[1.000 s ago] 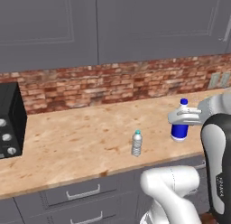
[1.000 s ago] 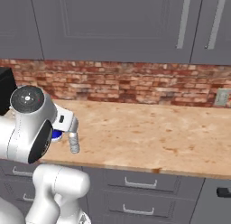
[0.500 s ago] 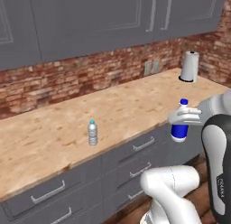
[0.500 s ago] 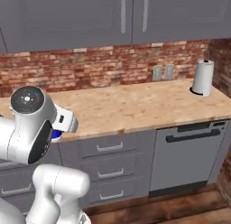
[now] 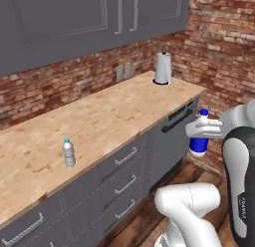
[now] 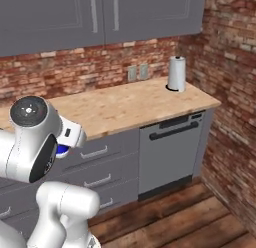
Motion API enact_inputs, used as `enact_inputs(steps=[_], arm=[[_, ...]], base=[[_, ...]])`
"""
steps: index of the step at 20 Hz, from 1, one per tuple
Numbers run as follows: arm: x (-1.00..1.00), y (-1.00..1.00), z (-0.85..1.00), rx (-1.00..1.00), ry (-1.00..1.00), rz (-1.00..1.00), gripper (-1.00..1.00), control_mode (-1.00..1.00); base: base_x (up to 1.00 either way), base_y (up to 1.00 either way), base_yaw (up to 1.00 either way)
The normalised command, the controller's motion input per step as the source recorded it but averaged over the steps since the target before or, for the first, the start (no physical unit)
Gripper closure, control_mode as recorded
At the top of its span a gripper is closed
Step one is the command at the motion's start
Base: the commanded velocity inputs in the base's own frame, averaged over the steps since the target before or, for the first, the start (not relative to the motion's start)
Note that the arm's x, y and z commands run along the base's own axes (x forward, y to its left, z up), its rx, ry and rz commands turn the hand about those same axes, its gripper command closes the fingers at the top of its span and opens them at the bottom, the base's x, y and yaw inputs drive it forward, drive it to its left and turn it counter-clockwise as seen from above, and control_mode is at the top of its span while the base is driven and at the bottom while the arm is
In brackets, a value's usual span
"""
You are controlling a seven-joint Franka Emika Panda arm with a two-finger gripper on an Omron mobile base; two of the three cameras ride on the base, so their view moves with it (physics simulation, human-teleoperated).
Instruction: Take the bottled waters from the counter and place them in the freezer to freeze. Close the freezer door after placing the bottles.
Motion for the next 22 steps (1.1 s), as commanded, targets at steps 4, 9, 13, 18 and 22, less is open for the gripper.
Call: enact_inputs(steps=[4, 9, 13, 18, 22], arm=[[0.0, 0.0, 0.0, 0.0, 0.0, 0.0, 1.0, 1.0], [0.0, 0.0, 0.0, 0.0, 0.0, 0.0, 1.0, 1.0], [0.0, 0.0, 0.0, 0.0, 0.0, 0.0, 1.0, 1.0], [0.0, 0.0, 0.0, 0.0, 0.0, 0.0, 1.0, 1.0], [0.0, 0.0, 0.0, 0.0, 0.0, 0.0, 1.0, 1.0]], base=[[0.07, -0.59, 0.73], [-0.14, -0.21, 0.97], [-0.3, 0.0, 1.0], [-0.24, 0.03, 0.98], [-0.14, 0.1, 0.94]])
